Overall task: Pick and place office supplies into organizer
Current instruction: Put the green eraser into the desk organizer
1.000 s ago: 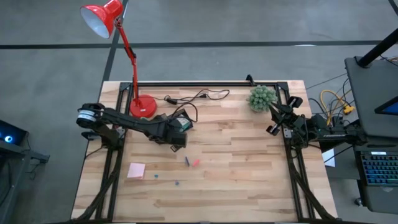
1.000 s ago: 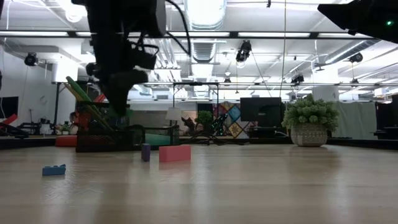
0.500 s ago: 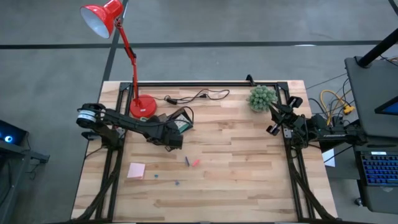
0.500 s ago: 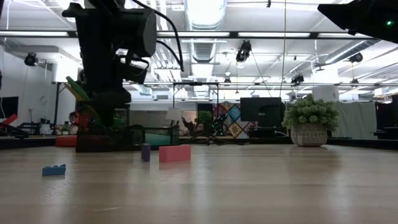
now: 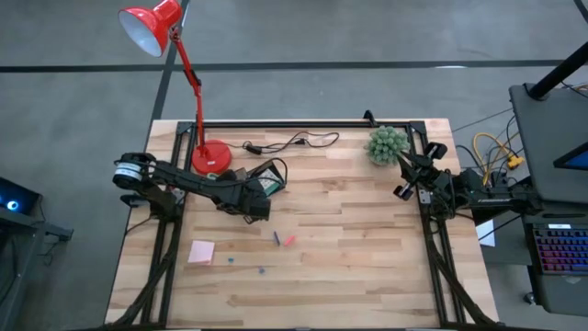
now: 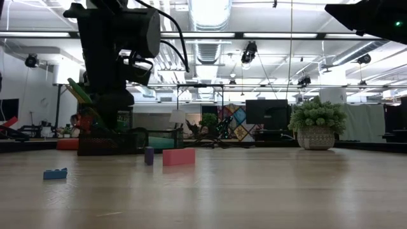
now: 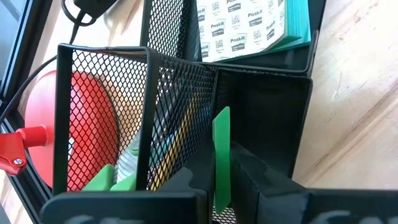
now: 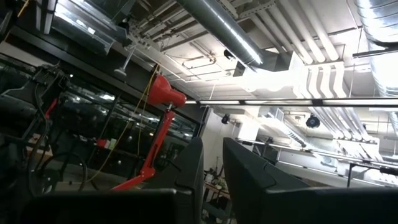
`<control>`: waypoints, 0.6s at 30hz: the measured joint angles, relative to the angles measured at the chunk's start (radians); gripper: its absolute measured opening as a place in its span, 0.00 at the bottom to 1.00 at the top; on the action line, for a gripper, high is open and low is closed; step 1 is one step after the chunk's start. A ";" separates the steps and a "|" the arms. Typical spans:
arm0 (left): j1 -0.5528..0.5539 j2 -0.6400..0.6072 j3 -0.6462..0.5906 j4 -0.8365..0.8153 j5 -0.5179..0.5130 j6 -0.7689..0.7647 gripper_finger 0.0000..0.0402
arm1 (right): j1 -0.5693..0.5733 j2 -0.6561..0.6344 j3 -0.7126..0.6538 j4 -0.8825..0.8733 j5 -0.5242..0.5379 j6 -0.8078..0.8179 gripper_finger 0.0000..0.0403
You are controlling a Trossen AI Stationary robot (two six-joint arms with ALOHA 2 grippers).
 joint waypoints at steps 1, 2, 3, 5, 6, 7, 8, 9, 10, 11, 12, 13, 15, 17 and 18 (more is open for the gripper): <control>0.000 0.000 0.000 0.000 0.000 0.000 0.03 | 0.000 0.000 0.000 0.000 0.000 0.000 0.13; 0.000 0.000 0.000 0.000 0.000 0.000 0.03 | 0.000 0.000 0.000 0.000 0.000 0.000 0.13; 0.000 0.000 0.000 0.000 0.000 0.000 0.03 | 0.000 0.000 0.000 0.000 0.000 0.000 0.13; 0.000 0.000 0.000 0.000 0.000 0.000 0.03 | 0.000 0.000 0.000 0.000 0.000 -0.001 0.13; 0.000 0.000 0.000 0.001 0.000 -0.001 0.03 | 0.000 0.000 0.000 0.000 0.000 -0.001 0.13; 0.000 0.000 0.000 0.001 0.000 -0.001 0.03 | 0.000 0.000 0.000 0.000 0.000 -0.001 0.13; 0.000 0.000 0.000 0.001 0.001 -0.001 0.03 | 0.000 0.000 0.000 0.000 0.000 -0.001 0.13; 0.000 0.000 0.000 0.002 0.001 -0.001 0.03 | 0.000 0.000 0.000 0.000 0.000 -0.001 0.13; 0.000 0.000 0.000 0.002 0.001 -0.001 0.03 | 0.000 0.000 0.000 0.001 0.000 -0.002 0.13; 0.000 0.000 0.000 0.003 0.001 -0.001 0.03 | 0.000 0.000 0.000 0.001 0.000 -0.002 0.13; 0.000 0.000 0.000 0.004 0.004 -0.001 0.03 | 0.000 0.000 0.000 0.001 0.000 -0.002 0.13; 0.000 0.000 0.000 0.005 0.009 -0.001 0.03 | 0.000 0.000 0.000 0.001 0.000 -0.002 0.13; 0.000 0.000 0.000 0.011 0.029 -0.002 0.03 | 0.000 0.000 0.000 0.001 0.000 -0.003 0.13; 0.001 0.000 0.000 0.017 0.058 -0.002 0.03 | 0.000 0.000 0.000 0.001 0.000 -0.003 0.13; 0.001 0.000 0.000 0.019 0.064 -0.002 0.03 | 0.000 0.000 0.000 0.001 0.000 -0.003 0.13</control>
